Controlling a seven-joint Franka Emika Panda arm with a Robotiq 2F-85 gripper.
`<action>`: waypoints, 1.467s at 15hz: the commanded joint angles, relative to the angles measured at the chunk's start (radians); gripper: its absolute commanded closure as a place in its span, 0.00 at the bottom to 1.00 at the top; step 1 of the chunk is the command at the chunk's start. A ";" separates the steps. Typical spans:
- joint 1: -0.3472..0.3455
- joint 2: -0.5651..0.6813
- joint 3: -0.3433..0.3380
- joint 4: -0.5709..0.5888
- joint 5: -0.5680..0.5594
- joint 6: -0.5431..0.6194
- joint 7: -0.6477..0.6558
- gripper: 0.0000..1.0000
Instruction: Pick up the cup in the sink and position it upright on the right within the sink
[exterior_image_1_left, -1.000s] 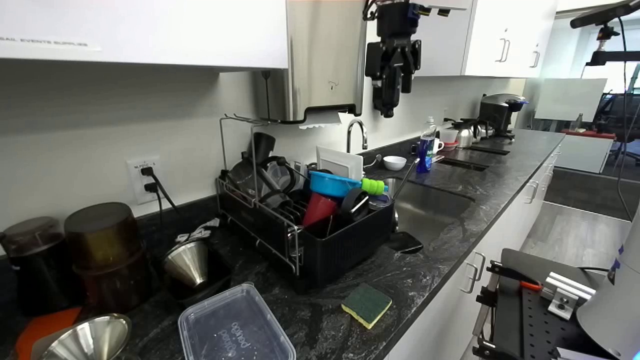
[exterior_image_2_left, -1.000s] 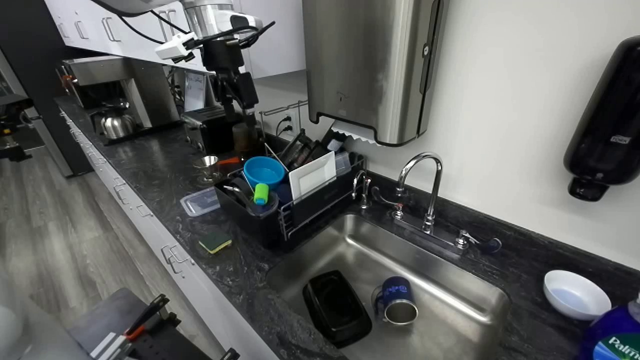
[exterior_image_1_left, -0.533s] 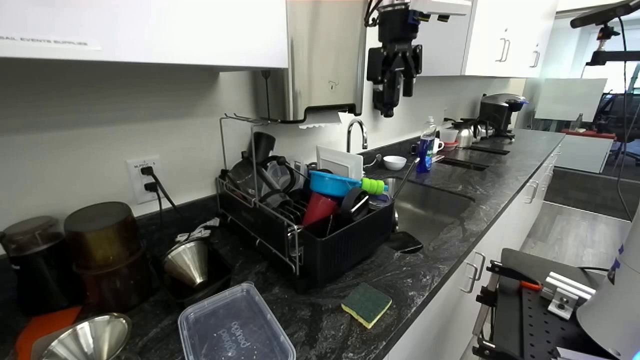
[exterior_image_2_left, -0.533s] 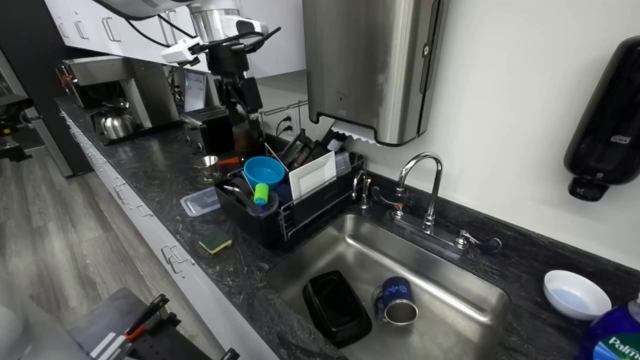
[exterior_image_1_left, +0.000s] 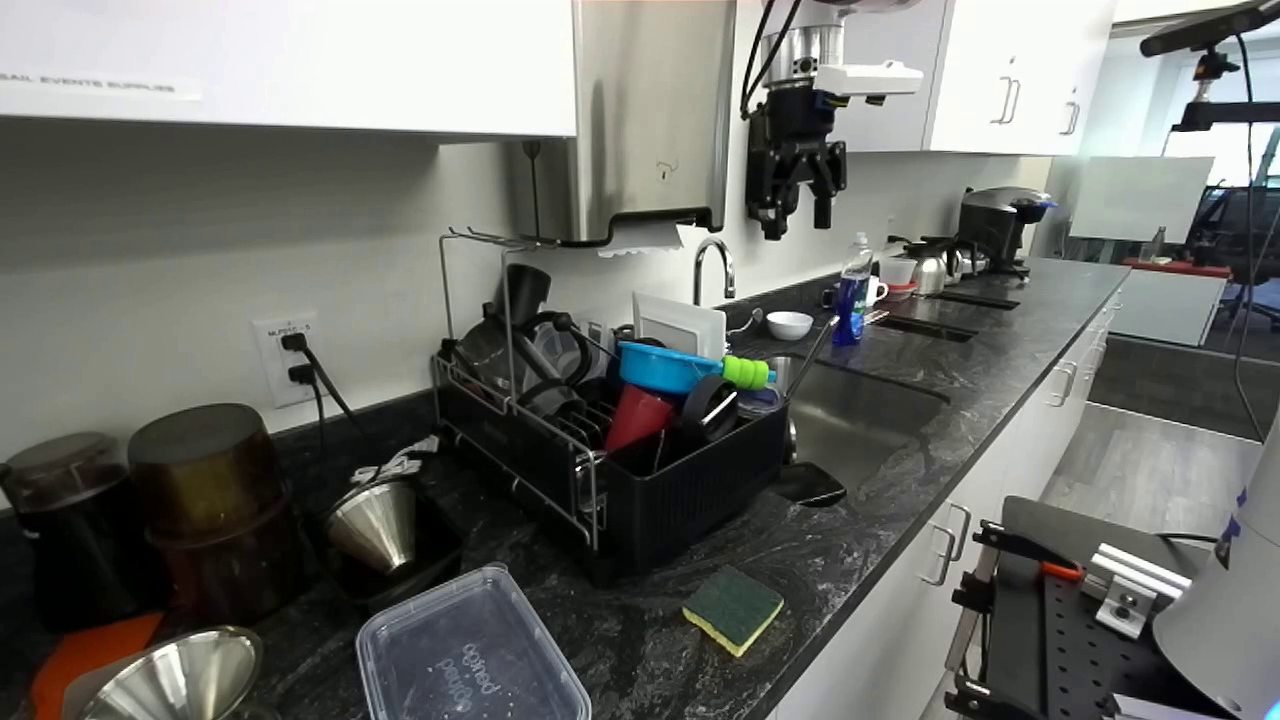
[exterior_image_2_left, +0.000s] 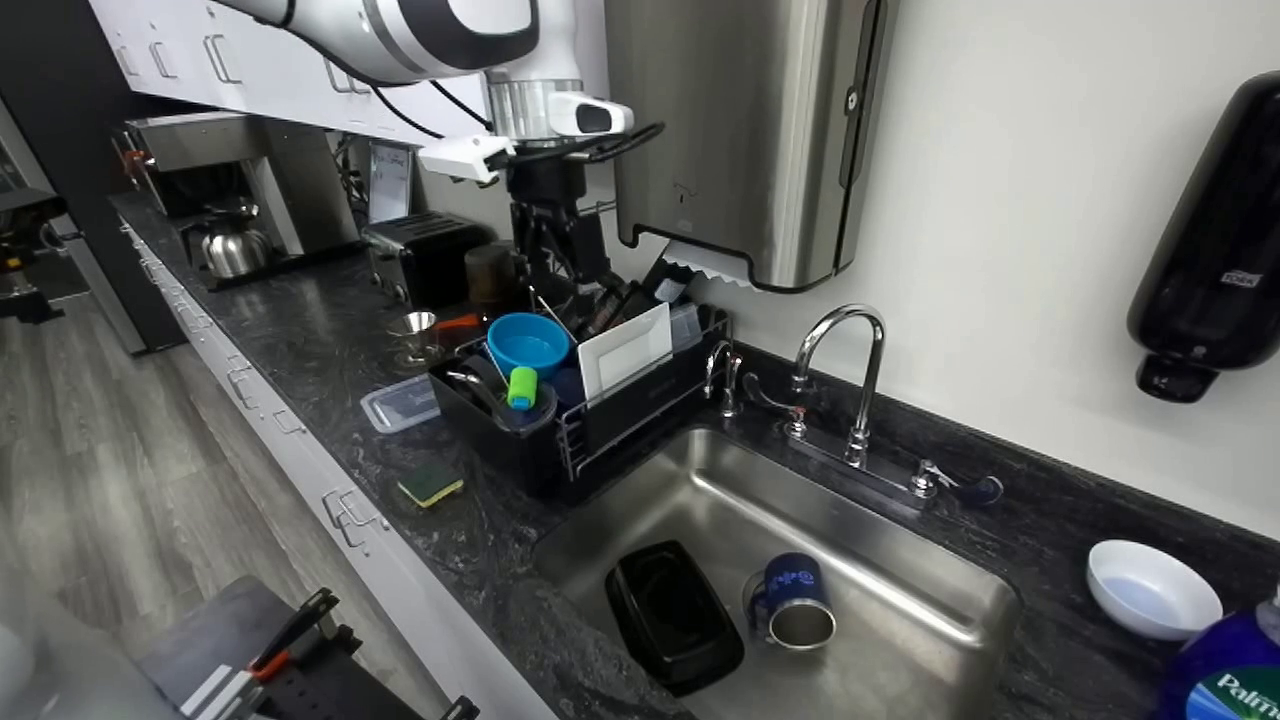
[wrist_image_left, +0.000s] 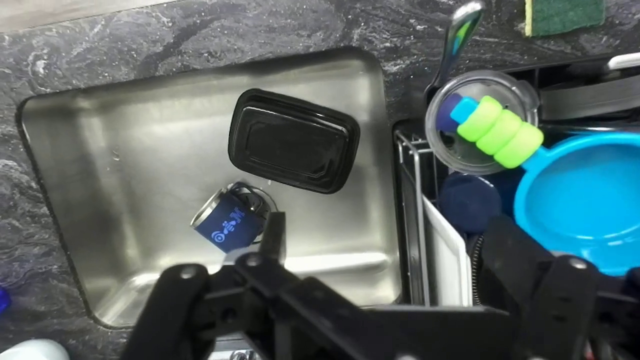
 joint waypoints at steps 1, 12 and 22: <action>-0.028 0.053 -0.036 0.030 0.010 0.030 -0.056 0.00; -0.161 0.258 -0.198 0.152 0.009 0.112 -0.103 0.00; -0.182 0.339 -0.220 0.207 0.000 0.118 -0.069 0.00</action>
